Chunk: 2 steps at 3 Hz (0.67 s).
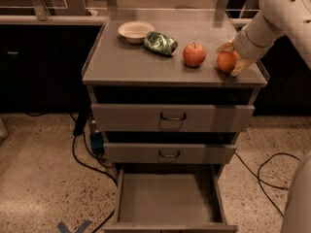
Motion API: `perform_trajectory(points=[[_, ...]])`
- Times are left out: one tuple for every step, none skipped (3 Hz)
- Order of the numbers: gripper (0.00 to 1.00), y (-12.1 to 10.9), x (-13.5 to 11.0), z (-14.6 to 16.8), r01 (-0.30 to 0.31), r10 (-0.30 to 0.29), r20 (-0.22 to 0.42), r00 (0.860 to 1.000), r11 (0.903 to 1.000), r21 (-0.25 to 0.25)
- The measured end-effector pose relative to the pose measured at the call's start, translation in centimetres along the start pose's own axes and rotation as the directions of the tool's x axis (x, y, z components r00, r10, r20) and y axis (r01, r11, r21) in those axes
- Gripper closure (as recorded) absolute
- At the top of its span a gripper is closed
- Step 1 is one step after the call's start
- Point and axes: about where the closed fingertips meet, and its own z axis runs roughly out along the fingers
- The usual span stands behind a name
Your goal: Pick orange from bottom drawer and place on counter
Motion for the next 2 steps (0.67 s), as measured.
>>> perform_trajectory(points=[[0.8, 0.0, 0.0, 0.0, 0.0, 0.0, 0.0, 1.0, 1.0, 0.0], [0.49, 0.0, 0.0, 0.01, 0.0, 0.0, 0.0, 1.0, 1.0, 0.0]])
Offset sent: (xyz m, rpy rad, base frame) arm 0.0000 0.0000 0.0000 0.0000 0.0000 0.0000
